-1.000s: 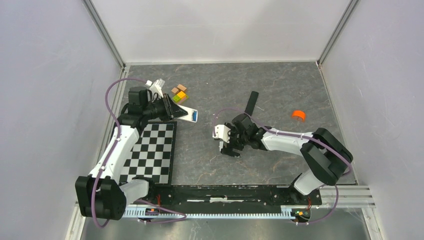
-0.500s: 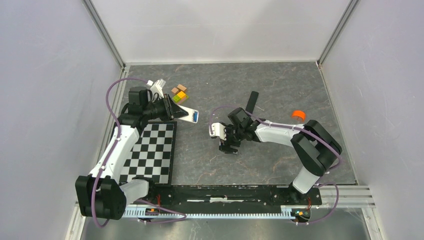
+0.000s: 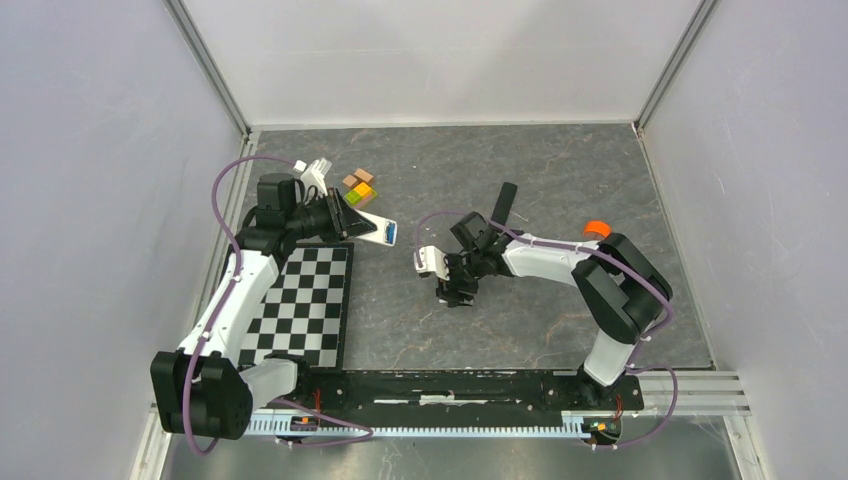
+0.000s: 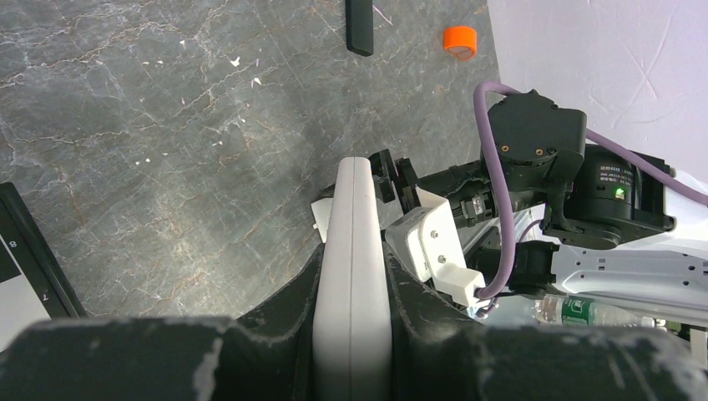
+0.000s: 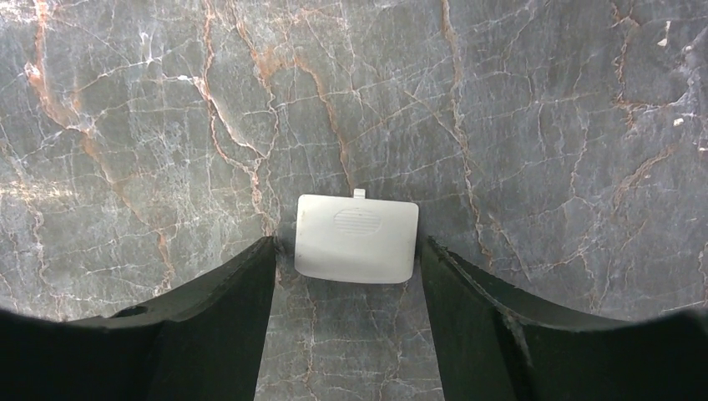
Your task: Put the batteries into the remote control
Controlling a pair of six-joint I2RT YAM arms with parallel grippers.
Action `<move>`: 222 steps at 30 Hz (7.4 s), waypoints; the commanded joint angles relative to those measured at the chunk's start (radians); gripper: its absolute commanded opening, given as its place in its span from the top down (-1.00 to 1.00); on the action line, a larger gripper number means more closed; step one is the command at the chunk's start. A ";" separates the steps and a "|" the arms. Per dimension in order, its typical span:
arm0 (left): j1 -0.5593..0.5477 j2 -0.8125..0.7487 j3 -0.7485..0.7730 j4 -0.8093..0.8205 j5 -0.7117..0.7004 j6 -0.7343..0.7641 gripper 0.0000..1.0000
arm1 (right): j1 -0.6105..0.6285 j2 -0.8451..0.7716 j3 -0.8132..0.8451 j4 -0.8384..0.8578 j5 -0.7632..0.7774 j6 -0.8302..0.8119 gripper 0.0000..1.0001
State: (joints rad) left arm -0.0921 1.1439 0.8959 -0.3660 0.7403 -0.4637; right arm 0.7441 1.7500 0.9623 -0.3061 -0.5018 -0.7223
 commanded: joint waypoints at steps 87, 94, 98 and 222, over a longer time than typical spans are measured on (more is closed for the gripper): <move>-0.430 0.416 -0.268 0.591 -0.177 -0.284 0.96 | -0.025 -0.250 -0.444 0.760 -0.015 0.394 -0.01; -0.431 0.418 -0.265 0.577 -0.174 -0.277 0.96 | -0.025 -0.219 -0.438 0.790 -0.018 0.395 -0.01; -0.431 0.419 -0.261 0.560 -0.176 -0.267 0.96 | -0.025 -0.216 -0.442 0.809 -0.012 0.403 -0.01; -0.434 0.430 -0.293 0.629 -0.120 -0.299 0.96 | -0.120 -0.052 -0.640 1.090 0.062 1.725 0.27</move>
State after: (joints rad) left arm -0.5243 1.5604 0.6128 0.2024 0.5819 -0.7406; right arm 0.6212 1.6585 0.3424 0.7811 -0.4252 0.9936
